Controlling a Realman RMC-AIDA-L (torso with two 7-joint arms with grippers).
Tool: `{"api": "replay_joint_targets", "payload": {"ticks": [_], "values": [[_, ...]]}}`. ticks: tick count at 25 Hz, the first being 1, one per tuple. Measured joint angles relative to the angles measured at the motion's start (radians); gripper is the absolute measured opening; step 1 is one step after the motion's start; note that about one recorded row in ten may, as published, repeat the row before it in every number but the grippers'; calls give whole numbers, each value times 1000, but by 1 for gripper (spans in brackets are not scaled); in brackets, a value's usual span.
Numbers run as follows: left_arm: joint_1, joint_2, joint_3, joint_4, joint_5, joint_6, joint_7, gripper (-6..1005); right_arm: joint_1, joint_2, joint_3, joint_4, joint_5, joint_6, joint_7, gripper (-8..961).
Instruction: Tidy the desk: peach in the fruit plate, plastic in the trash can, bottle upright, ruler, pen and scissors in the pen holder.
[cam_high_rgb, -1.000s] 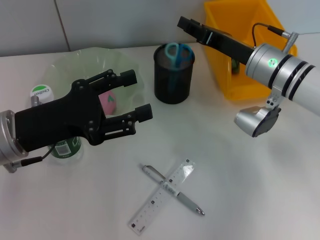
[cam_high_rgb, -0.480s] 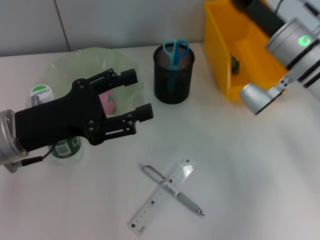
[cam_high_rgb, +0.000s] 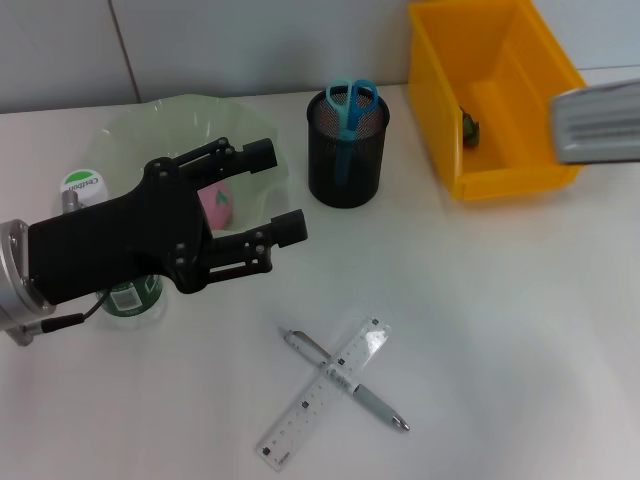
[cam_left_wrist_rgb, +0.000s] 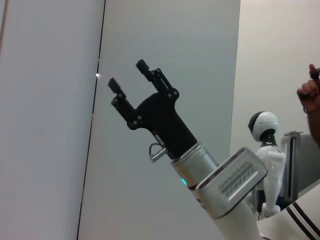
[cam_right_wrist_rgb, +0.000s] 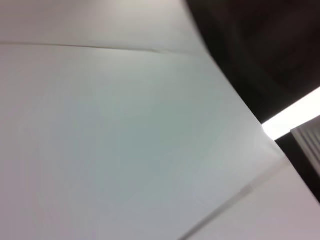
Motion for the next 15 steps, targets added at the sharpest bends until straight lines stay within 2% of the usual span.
{"api": "replay_joint_targets", "payload": {"ticks": [3,4,5,6,7,8,11,12,13,14,15], "values": [[0,0,0,0,0,1,0,814,-6,0,0,-5,83,-13,257,663],[0,0,-2,0,0,3,0,814,-6,0,2,-8,112,-3,433,663],[0,0,-2,0,0,3,0,814,-6,0,2,-8,112,-3,433,663],[1,0,-2,0,0,5,0,815,-7,-1,2,-13,120,11,538,664],[1,0,-2,0,0,5,0,815,-15,-6,2,-40,118,63,751,664],[2,0,-2,0,0,5,0,815,-15,-6,2,-40,118,63,751,664],[2,0,-2,0,0,5,0,815,-38,-11,-18,-120,66,192,1039,665],[2,0,-1,0,0,6,2,815,-50,-14,-32,-162,-1,256,1196,665],[4,0,-2,0,0,12,12,815,-50,-14,-32,-162,-1,256,1196,665],[4,0,-2,0,0,13,14,815,-59,-15,-38,-198,-101,296,1348,664],[4,0,-2,0,0,13,14,815,-59,-15,-38,-198,-101,296,1348,664]]}}
